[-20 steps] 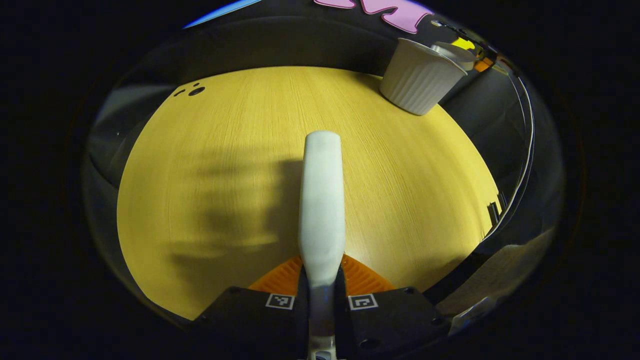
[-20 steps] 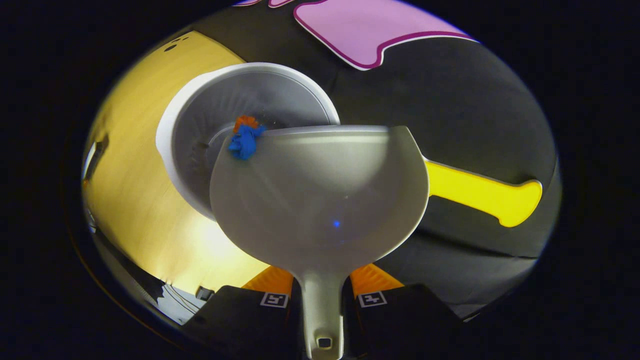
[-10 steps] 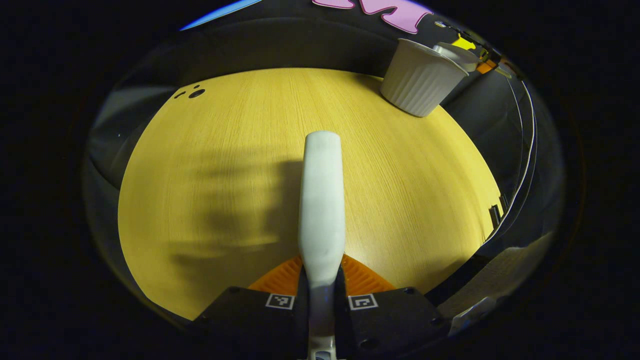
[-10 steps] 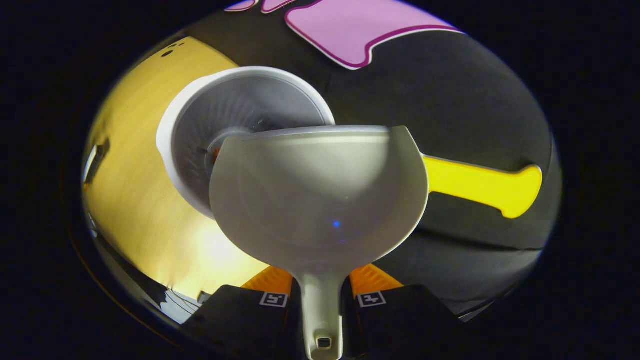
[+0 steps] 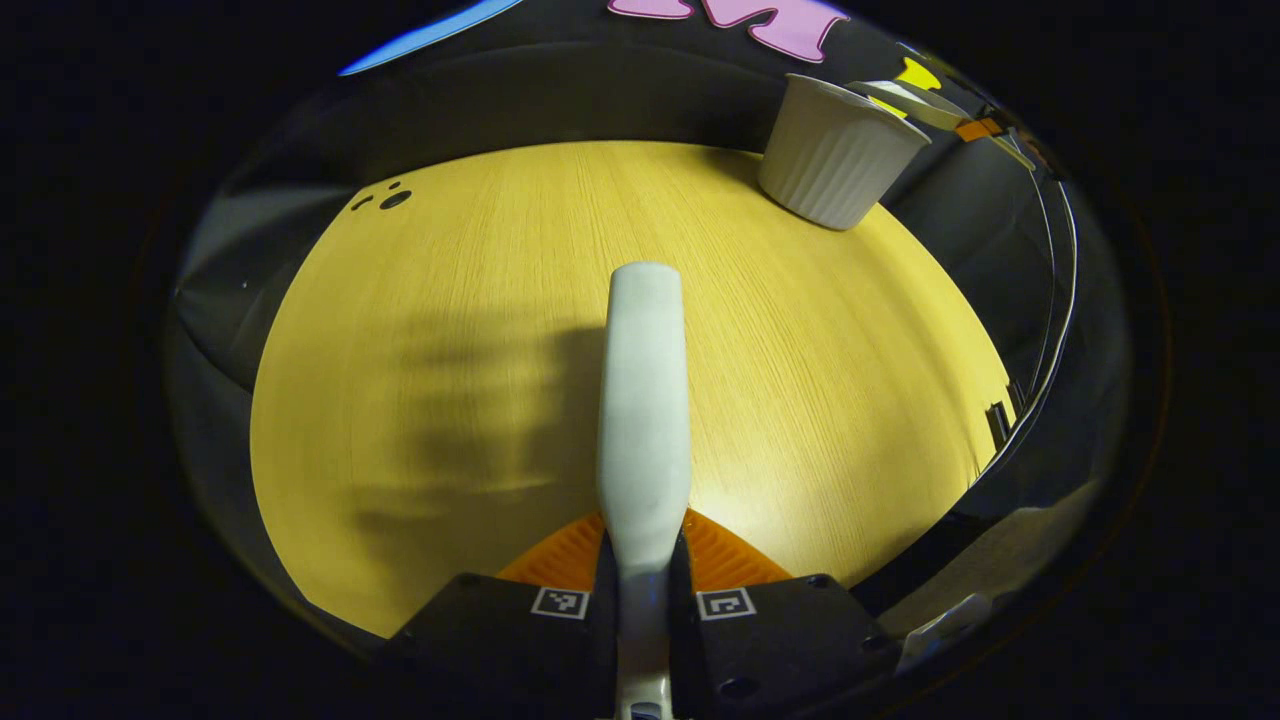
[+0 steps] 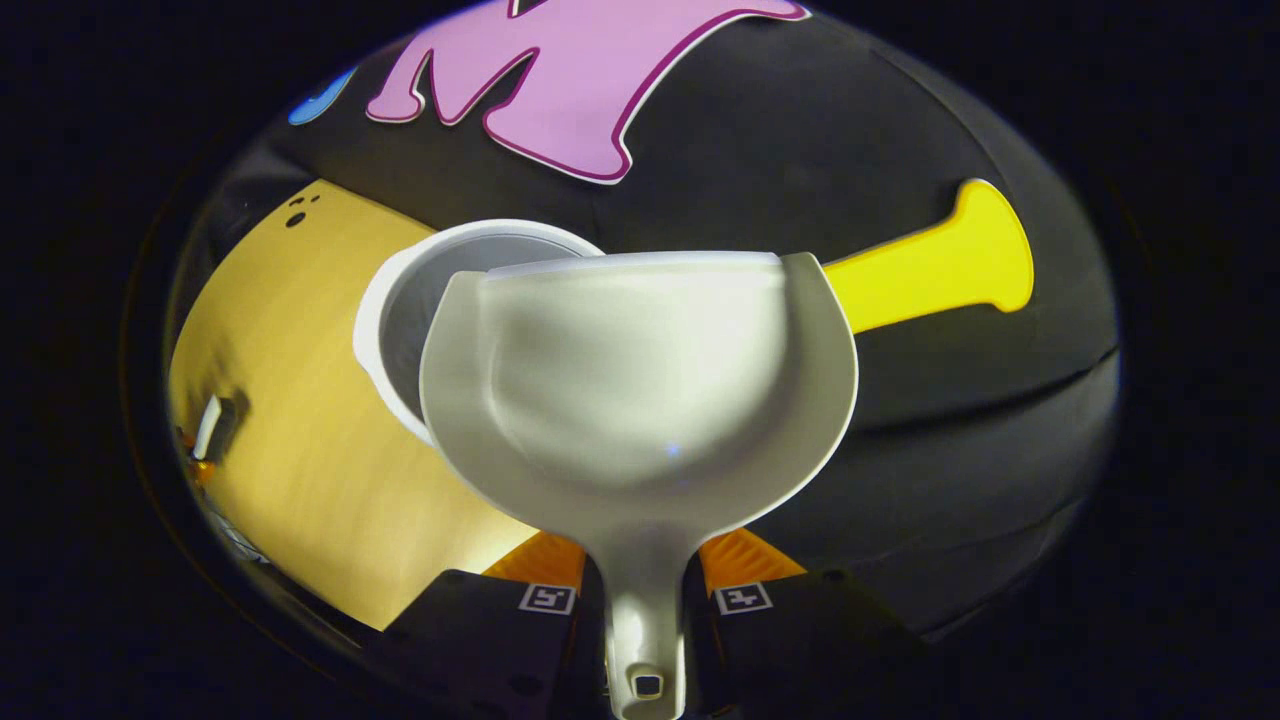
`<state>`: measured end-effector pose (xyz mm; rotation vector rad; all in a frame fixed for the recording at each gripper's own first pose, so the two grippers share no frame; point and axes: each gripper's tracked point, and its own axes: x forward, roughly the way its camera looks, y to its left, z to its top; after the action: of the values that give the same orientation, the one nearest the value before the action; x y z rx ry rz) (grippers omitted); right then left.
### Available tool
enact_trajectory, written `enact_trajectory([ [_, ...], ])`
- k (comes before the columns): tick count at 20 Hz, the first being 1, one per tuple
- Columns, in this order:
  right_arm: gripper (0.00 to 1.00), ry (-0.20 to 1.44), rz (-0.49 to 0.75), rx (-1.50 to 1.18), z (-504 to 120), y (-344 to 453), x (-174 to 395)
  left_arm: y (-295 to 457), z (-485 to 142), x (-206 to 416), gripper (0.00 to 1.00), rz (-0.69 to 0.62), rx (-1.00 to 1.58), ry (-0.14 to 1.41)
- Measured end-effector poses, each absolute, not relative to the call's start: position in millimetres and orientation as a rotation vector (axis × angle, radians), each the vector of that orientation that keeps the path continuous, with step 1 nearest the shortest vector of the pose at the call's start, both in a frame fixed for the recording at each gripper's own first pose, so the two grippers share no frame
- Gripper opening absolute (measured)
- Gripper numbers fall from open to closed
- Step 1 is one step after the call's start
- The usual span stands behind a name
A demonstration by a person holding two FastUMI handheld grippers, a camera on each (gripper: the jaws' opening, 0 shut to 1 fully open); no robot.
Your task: Pick up the small broom and dustpan from the desktop, sweep the trash into the dustpan with the broom, and then empty the trash into the garbage bin.
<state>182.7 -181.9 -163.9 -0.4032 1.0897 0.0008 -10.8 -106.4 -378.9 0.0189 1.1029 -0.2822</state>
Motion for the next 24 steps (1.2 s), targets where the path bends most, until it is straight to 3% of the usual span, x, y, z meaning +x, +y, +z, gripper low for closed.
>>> enact_trajectory([
  [4, 0.35, 1.016, 0.032, -0.260, -156, -159, 153, -107, -377, -11, 0.25, -0.270, 0.045, 1.109],
  [5, 0.31, 1.004, 0.044, -0.240, -154, -154, 143, -107, -376, -11, 0.25, -0.266, 0.050, 1.111],
  [6, 0.35, 0.996, 0.058, -0.223, -152, -149, 132, -107, -377, -11, 0.25, -0.261, 0.055, 1.115],
  [13, 0.35, 0.994, 0.180, -0.134, -168, -85, 56, -107, -378, -10, 0.25, -0.236, 0.102, 1.133],
  [15, 0.31, 1.018, 0.218, -0.106, -182, -62, 31, -106, -378, -10, 0.25, -0.228, 0.117, 1.134],
  [21, 0.39, 1.122, 0.303, -0.083, -253, -2, -35, -111, -375, -9, 0.25, -0.222, 0.182, 1.117],
  [24, 0.36, 1.171, 0.339, -0.105, -290, 23, -62, -110, -375, -9, 0.25, -0.223, 0.201, 1.115],
])
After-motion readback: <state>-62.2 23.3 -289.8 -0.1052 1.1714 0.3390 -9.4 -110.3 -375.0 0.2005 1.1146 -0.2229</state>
